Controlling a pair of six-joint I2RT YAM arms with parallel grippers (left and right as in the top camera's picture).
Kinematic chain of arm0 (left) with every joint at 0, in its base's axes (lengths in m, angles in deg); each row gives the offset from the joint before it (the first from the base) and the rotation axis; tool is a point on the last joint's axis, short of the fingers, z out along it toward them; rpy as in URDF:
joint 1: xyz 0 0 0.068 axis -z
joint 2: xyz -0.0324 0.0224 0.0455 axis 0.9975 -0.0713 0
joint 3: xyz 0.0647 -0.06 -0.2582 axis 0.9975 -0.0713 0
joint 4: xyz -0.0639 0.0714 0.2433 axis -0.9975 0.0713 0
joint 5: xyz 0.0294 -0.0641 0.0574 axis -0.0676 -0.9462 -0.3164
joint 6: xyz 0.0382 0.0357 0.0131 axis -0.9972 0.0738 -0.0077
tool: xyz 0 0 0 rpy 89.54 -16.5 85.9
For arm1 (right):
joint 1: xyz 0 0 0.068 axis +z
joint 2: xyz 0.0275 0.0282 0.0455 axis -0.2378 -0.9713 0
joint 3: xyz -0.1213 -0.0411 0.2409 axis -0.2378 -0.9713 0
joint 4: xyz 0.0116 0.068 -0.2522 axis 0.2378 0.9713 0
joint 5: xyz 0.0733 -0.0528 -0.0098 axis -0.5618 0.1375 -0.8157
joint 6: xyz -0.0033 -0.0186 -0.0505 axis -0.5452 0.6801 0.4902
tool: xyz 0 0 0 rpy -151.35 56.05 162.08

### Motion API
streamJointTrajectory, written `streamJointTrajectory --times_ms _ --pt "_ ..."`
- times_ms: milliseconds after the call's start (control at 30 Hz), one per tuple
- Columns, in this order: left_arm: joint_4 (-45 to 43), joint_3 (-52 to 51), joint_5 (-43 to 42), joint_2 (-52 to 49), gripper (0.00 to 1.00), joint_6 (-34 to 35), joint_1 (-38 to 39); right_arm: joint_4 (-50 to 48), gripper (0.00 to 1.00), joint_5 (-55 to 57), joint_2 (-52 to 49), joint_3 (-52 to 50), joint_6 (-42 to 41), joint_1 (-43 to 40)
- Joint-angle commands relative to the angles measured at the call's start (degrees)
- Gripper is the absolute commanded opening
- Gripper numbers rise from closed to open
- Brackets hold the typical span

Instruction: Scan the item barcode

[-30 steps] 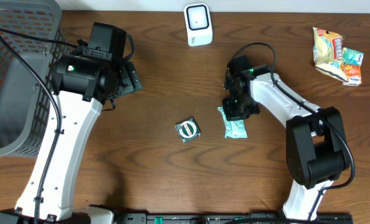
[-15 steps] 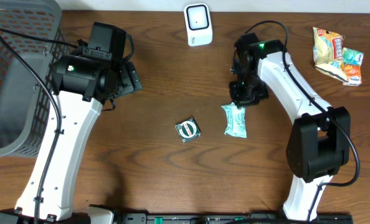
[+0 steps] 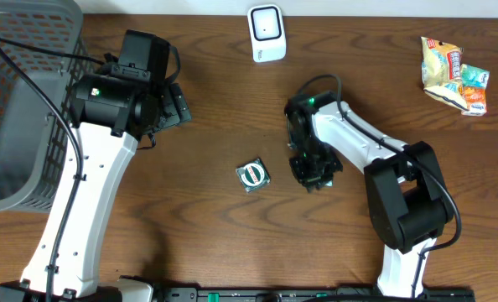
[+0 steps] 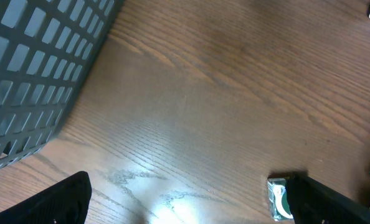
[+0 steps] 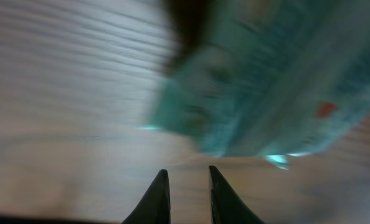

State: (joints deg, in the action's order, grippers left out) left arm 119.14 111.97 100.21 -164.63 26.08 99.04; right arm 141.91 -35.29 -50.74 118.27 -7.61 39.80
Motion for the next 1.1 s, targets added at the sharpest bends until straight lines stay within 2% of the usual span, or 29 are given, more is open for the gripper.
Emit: streamJointTrajectory --times_ms 0,233,433,467,567,767,833,867,933,1067 --pt "0.2 0.5 0.7 -0.2 0.98 -0.6 -0.2 -0.2 0.15 9.6 0.0 -1.3 -6.9 -1.3" --pt "0.2 0.5 0.7 -0.2 0.98 -0.6 -0.2 -10.0 0.19 10.1 0.0 -0.9 -7.8 -7.8" --pt "0.2 0.5 0.7 -0.2 0.98 -0.6 -0.2 -15.5 0.22 7.5 0.0 3.3 -6.0 -14.1" --pt "0.2 0.5 0.7 -0.2 0.98 -0.6 -0.2 -15.8 0.25 7.4 0.0 4.5 -5.3 -15.0" --pt "0.2 0.5 0.7 -0.2 0.98 -0.6 -0.2 -15.9 0.47 3.7 0.0 9.0 -2.2 -17.3" --pt "0.2 0.5 0.7 -0.2 0.98 -0.6 -0.2 -13.0 0.52 -14.7 0.0 14.6 0.4 -19.6" --pt "0.2 0.5 0.7 -0.2 0.98 -0.6 -0.2 -11.0 0.59 -17.3 0.0 14.4 1.1 -19.7" --pt "0.2 0.5 0.7 -0.2 0.98 -0.6 -0.2 -9.7 0.68 -17.2 0.0 13.8 1.4 -19.5" --pt "0.2 0.5 0.7 -0.2 0.98 -0.6 -0.2 -8.3 0.76 -16.0 0.0 12.2 1.4 -19.3" --pt "0.2 0.5 0.7 -0.2 0.98 -0.6 -0.2 -12.7 0.94 -16.0 0.0 6.2 -1.8 -19.5"
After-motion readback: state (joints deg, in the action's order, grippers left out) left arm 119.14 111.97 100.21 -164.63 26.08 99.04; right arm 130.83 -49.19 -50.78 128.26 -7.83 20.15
